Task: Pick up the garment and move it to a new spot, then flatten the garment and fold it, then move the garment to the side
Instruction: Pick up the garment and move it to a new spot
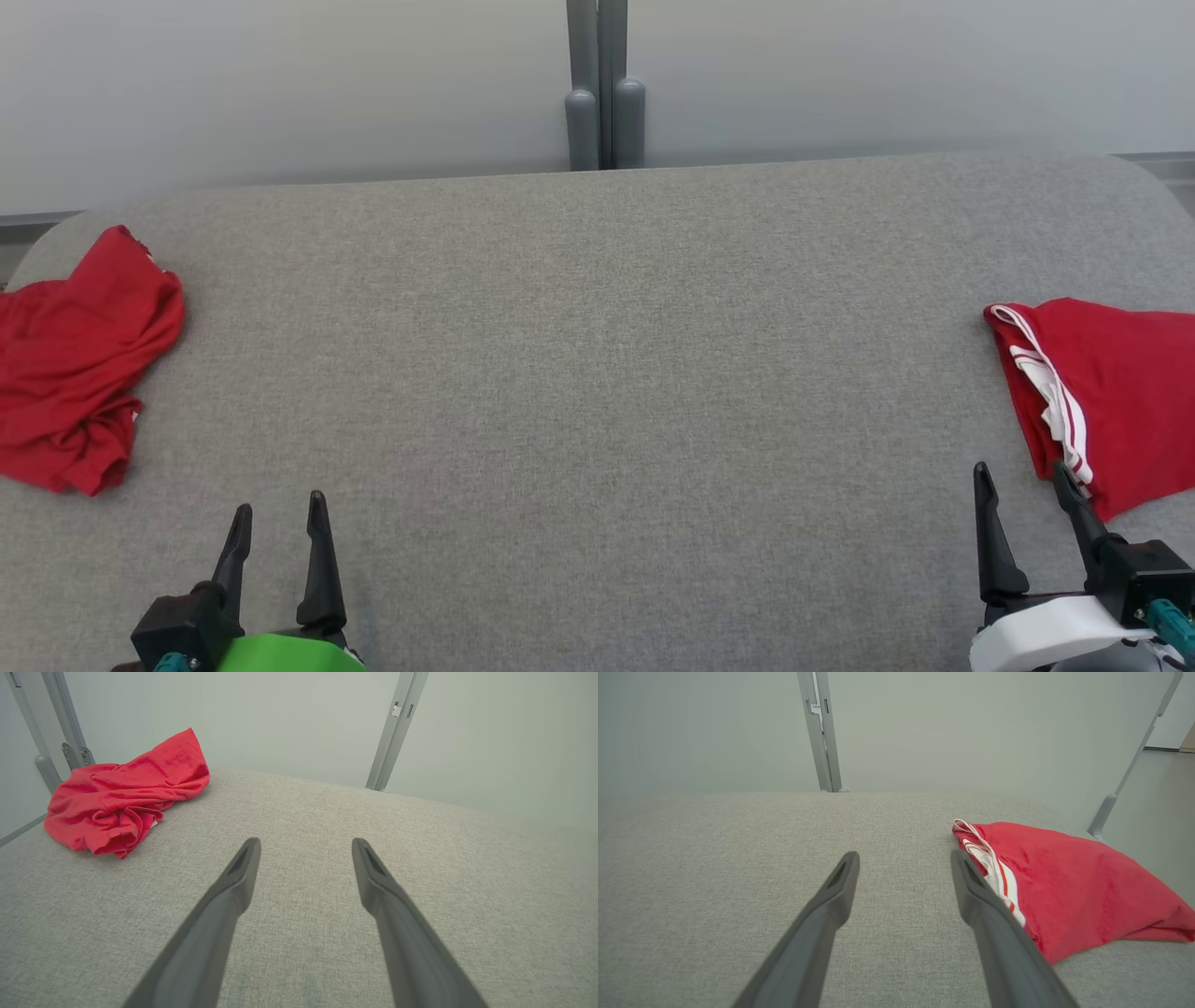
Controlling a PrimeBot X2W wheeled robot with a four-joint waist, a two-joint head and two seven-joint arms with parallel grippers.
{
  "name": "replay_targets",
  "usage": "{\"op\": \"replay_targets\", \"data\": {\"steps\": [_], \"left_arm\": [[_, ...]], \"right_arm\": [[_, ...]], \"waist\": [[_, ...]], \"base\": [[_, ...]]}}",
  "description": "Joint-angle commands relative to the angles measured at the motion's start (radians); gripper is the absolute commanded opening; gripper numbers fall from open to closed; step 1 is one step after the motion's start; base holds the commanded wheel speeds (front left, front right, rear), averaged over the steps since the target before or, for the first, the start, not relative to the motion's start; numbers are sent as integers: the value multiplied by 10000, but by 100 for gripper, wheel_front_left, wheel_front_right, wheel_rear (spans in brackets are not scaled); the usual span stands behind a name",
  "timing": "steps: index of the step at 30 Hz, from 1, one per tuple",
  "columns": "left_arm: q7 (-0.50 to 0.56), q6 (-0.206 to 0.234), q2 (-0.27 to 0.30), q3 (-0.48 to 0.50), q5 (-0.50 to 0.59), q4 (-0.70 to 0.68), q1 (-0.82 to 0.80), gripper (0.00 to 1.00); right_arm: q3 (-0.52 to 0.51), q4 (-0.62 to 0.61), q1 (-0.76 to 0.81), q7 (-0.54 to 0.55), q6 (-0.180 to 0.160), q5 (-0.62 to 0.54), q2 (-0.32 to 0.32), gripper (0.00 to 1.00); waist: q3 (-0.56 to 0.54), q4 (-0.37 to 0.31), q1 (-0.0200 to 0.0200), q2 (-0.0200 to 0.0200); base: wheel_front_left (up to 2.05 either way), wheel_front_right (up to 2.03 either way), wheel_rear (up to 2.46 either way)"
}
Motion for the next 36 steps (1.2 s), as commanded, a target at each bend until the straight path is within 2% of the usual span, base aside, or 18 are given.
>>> {"op": "replay_targets", "data": {"steps": [1,6,10,19,23,29,36], "left_arm": [[-29,49,8,1,-73,-40,21,100],[-29,78,10,-4,-113,-91,-46,100],[-29,117,10,-37,-136,-115,-28,100],[-29,120,17,-14,-4,-147,264,100],[-31,124,13,85,6,-222,381,100],[-29,160,14,88,-118,-338,534,100],[-29,217,13,112,-141,-435,505,100]], "right_arm": [[17,9,12,-28,-15,-61,-2,100],[66,-83,27,-28,-15,-91,-59,100],[168,-63,111,-28,-15,9,-86,100],[382,38,143,-28,-15,47,-82,100],[629,113,-17,-28,-16,61,-102,100],[884,211,-160,-28,-16,217,-73,100],[915,164,-124,-28,-16,256,-105,100]], "waist": [[-4,46,0,0],[-46,385,0,0],[-153,976,0,0],[-548,3263,0,0],[-652,4050,0,0],[-691,4548,0,0],[-598,4549,0,0]], "base": [[0,0,0],[0,0,0],[0,0,0],[0,0,0],[0,0,0],[0,0,0],[0,0,0]]}}
